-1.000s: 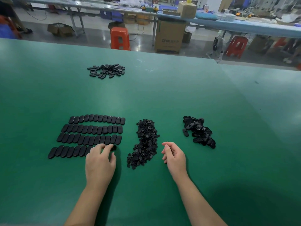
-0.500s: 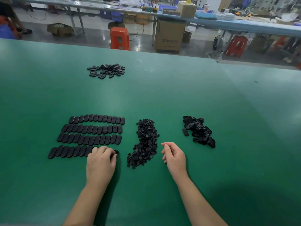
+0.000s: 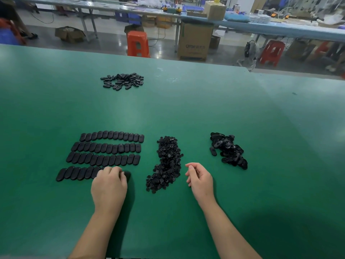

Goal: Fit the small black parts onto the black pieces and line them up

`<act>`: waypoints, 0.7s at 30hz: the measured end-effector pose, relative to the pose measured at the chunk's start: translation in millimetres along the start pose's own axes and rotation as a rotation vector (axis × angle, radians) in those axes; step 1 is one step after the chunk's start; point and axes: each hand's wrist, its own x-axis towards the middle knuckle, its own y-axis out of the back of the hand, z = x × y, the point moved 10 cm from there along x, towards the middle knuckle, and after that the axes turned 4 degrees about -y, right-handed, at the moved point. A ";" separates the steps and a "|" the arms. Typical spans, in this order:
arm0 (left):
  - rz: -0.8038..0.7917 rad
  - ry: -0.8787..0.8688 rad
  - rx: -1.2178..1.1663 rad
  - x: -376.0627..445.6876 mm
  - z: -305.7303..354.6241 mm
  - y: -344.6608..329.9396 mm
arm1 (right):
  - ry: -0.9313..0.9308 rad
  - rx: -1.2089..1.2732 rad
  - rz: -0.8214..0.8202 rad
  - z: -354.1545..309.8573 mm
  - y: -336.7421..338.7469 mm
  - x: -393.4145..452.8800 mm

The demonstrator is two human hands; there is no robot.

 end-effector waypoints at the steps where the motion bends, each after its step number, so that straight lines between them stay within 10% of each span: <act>1: 0.020 -0.024 -0.019 0.0 1.3 1.7 | 0.000 0.001 0.000 0.0 0.1 0.1; 6: 0.053 -0.258 -0.061 -8.5 23.7 0.9 | 0.005 -0.010 0.001 -0.4 0.2 0.6; 21: 0.096 -0.095 0.054 -3.6 0.4 -0.2 | 0.017 -0.034 -0.007 -0.9 -0.9 -0.3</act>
